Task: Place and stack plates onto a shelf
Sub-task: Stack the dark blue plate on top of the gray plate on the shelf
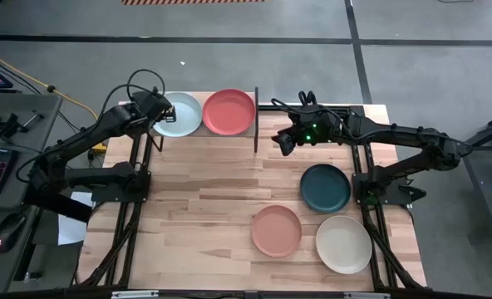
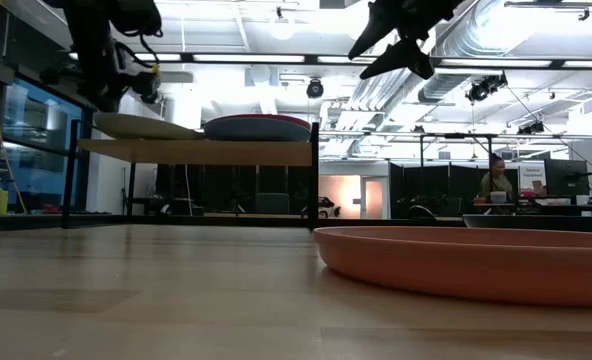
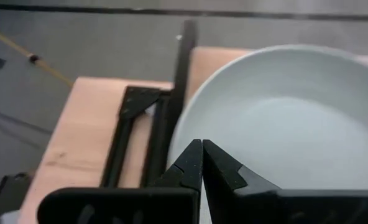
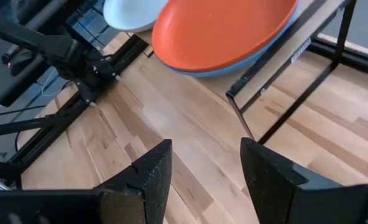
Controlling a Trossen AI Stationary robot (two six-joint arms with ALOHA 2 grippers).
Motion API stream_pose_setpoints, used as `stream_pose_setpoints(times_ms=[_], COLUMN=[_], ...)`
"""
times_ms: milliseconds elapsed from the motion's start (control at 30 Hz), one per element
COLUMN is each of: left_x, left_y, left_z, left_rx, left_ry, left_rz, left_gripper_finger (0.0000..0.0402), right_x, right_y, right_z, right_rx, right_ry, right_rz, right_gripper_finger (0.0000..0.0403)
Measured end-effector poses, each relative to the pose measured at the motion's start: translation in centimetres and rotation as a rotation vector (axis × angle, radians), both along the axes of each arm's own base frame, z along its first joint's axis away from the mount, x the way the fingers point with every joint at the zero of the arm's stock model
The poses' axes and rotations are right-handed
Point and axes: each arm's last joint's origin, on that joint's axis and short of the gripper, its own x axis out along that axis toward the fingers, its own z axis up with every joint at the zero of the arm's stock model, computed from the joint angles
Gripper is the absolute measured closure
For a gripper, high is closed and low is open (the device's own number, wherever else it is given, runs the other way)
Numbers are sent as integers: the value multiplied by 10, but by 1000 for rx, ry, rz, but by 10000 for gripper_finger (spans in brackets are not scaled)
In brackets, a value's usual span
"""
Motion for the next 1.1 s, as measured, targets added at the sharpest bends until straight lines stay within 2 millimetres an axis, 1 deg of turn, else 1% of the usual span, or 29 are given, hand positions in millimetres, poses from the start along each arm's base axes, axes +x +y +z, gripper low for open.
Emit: stream_pose_setpoints(times_ms=[233,300,367,467,533,633,700,733,800,900,1100], left_x=[9,13,16,18,17,15,14,13,13,13,20], left_y=[7,10,11,9,2,-17,-31,-36,-46,-56,-64], left_z=[5,10,18,38,52,69,76,79,82,85,87], left_rx=[55,94,148,260,326,392,412,416,419,433,469], left_ry=[-59,-89,-138,-249,-331,-429,-485,-514,-543,-567,-563], left_rz=[-70,-109,-177,-332,-485,-779,-956,-1011,-1069,-1107,-1142], left_gripper_finger=[401,401,401,401,401,401,401,401,401,401,401], right_x=[2,3,3,-1,-5,-12,-16,-17,-19,-20,-20], right_y=[0,-1,-1,0,1,3,4,4,4,5,4], right_z=[3,5,6,11,15,20,24,25,27,29,29], right_rx=[-64,-88,-114,-154,-170,-194,-215,-222,-241,-267,-272], right_ry=[-22,-30,-36,-45,-52,-63,-72,-75,-79,-85,-81], right_rz=[37,50,64,85,92,102,110,114,123,133,126], right_gripper_finger=[231,231,231,231,231,231,231,231,231,231,231])
